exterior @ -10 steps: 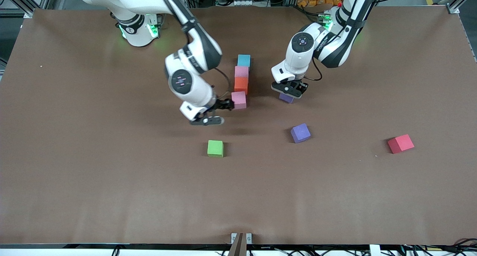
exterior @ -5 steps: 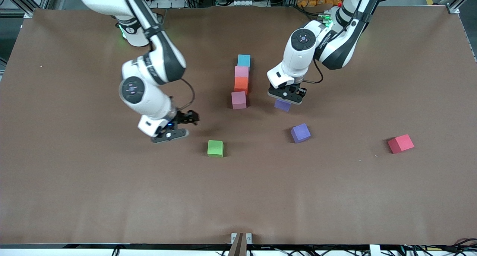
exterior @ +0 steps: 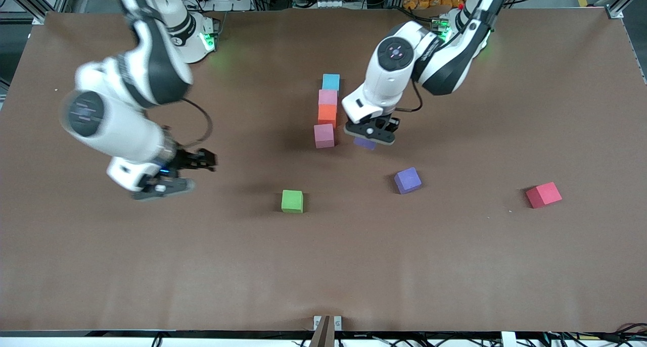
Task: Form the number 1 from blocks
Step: 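Withdraw the right gripper to rest while the left gripper lifts purple, then lower the purple cube at the end of the cube line with the left gripper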
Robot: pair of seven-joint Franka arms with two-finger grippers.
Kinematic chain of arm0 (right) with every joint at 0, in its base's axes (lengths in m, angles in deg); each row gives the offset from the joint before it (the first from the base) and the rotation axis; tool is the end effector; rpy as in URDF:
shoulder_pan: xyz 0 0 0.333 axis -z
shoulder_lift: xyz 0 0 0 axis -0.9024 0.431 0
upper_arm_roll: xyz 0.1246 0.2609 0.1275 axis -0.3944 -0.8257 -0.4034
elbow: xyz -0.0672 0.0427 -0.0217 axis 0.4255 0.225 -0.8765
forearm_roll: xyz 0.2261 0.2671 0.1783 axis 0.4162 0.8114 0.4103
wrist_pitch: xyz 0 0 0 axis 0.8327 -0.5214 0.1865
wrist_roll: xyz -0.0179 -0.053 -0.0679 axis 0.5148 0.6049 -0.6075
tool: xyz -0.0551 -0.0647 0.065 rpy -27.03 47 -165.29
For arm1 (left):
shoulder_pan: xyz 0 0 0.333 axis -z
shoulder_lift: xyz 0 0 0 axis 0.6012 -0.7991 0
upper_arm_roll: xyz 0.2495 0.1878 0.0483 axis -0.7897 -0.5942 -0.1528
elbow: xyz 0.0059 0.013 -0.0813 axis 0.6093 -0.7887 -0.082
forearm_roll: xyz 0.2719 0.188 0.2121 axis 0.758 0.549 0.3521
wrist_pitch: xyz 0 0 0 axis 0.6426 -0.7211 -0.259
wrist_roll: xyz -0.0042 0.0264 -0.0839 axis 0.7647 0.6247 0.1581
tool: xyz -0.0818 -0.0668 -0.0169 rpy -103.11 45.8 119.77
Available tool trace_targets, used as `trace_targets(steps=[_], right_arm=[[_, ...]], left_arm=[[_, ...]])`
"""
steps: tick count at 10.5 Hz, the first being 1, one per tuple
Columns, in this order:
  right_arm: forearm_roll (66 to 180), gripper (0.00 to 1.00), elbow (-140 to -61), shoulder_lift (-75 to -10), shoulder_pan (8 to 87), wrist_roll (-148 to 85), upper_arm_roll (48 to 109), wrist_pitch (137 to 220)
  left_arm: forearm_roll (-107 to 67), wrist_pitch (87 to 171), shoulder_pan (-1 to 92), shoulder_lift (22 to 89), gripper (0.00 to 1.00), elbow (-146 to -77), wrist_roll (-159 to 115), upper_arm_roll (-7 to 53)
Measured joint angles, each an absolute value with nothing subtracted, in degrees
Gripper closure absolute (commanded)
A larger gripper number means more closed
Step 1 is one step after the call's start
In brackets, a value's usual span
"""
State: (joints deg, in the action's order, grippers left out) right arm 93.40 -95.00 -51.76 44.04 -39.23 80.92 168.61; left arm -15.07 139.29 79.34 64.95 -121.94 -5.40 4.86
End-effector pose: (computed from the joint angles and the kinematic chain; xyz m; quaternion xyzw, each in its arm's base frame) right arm 0.6135 0.1577 0.4701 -0.9962 -0.0710 0.0239 0.0442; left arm 0.4528 -0.4175 0.3468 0.9883 -0.1497 -0.0080 0.0287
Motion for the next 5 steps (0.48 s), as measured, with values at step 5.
trace_targets(steps=[5], right_arm=[[93.17,0.00,-87.57,-57.43,52.98,-39.04,80.86,156.61]], left_arm=[[-19.74,138.66,84.32,53.61,1.00,-109.73,-5.37,-0.95]])
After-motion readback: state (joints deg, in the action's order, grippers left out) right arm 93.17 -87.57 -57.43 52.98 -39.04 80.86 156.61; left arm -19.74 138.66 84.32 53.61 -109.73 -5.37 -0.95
